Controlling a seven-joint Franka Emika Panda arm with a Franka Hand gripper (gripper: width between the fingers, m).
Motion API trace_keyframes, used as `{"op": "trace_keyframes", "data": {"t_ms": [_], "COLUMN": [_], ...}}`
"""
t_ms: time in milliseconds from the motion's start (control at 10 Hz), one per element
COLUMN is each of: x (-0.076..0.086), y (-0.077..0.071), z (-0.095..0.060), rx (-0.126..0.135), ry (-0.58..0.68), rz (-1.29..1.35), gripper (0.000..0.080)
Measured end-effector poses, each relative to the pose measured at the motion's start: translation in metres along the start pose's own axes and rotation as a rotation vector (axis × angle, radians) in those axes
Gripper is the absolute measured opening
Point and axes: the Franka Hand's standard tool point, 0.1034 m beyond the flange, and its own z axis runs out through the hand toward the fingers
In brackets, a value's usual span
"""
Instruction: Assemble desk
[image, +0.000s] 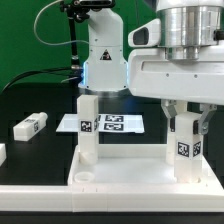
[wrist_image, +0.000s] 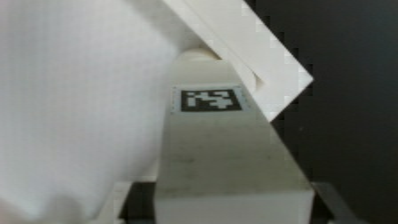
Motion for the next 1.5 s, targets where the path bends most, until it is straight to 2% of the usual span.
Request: {"op": "trace_keyframes", "data": {"t_ms": [300, 500, 700, 800, 1000, 1100, 1300, 1500], "x": [-0.002, -0.007, -0.009, -0.01, -0.01, -0.012, -0.016, -0.014], "y": [0.002, 0.001, -0.001, -0.001, 0.0, -0.001, -0.005, -0.004], "z": [-0.002, 0.0, 0.0, 0.0, 0.0, -0.001, 0.0, 0.0], "rx": [-0.017, 0.019, 0.022, 0.021, 0.022, 0.015, 0.03, 0.033], "ry": [-0.068, -0.088, -0.089, -0.089, -0.086, -0.084, -0.066, -0.063], "rz": [0.444, 0.777, 0.892, 0.899, 0.819, 0.663, 0.315, 0.213], "gripper": [0.029, 0.029, 0.029, 0.029, 0.0537, 0.0614, 0.0642, 0.0648]}}
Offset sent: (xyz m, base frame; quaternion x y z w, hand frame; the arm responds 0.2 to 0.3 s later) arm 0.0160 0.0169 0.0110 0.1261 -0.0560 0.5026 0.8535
